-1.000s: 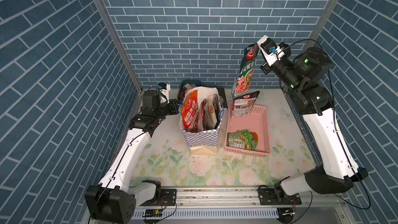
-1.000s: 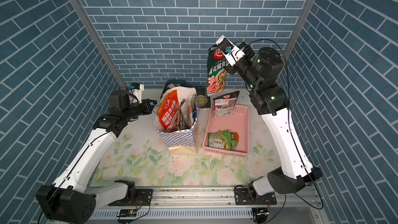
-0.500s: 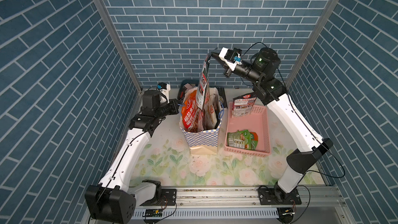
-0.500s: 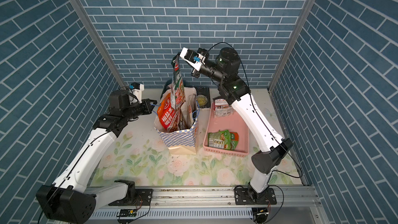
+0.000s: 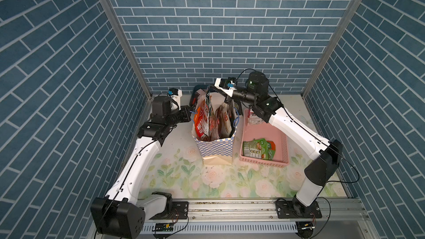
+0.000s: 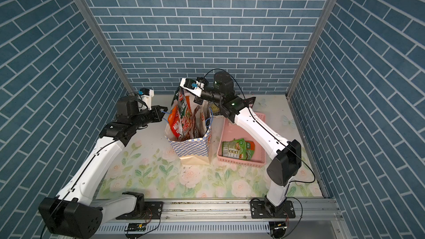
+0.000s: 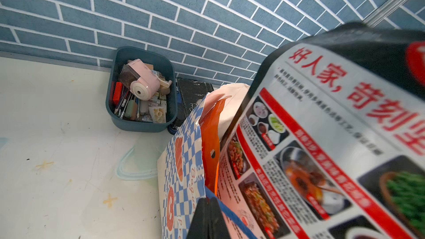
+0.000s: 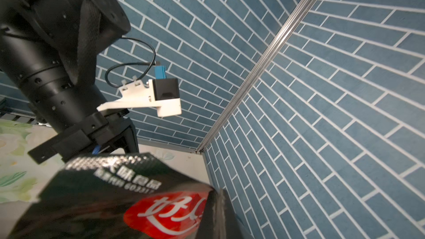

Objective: Place the condiment packets inside the bag
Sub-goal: Place the condiment packet in the paper bag, then pick up the condiment packet from the storage box.

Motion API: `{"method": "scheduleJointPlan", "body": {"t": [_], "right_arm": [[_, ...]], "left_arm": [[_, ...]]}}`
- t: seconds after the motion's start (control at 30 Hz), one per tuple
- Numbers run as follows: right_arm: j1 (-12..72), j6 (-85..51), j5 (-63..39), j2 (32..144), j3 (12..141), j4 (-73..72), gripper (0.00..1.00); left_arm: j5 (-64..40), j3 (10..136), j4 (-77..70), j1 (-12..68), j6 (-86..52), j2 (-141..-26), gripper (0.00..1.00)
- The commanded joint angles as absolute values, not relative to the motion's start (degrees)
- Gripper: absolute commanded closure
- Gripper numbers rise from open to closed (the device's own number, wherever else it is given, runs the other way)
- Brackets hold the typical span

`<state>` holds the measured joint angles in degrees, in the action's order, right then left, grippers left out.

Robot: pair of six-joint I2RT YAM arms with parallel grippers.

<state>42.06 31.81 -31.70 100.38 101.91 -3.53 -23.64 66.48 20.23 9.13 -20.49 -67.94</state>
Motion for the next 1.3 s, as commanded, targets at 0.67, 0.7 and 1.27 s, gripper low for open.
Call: {"method": "scheduleJointPlan", "body": {"t": [0.67, 0.7, 1.27], "right_arm": [[42.60, 54.59, -21.22, 94.15, 77.78, -22.54, 1.00], [42.61, 54.82, -21.48, 93.84, 77.88, -21.36, 1.00], [39.28, 44.38, -9.74, 85.18, 90.76, 7.41, 0.26]], "left_arm": [[-23.47, 66.00, 20.83, 9.14, -19.00, -68.94, 0.92], [-23.47, 65.99, 20.80, 9.14, -19.02, -69.03, 0.92], [-24.79, 66.43, 20.29, 9.14, -19.84, -69.24, 0.92]]}}
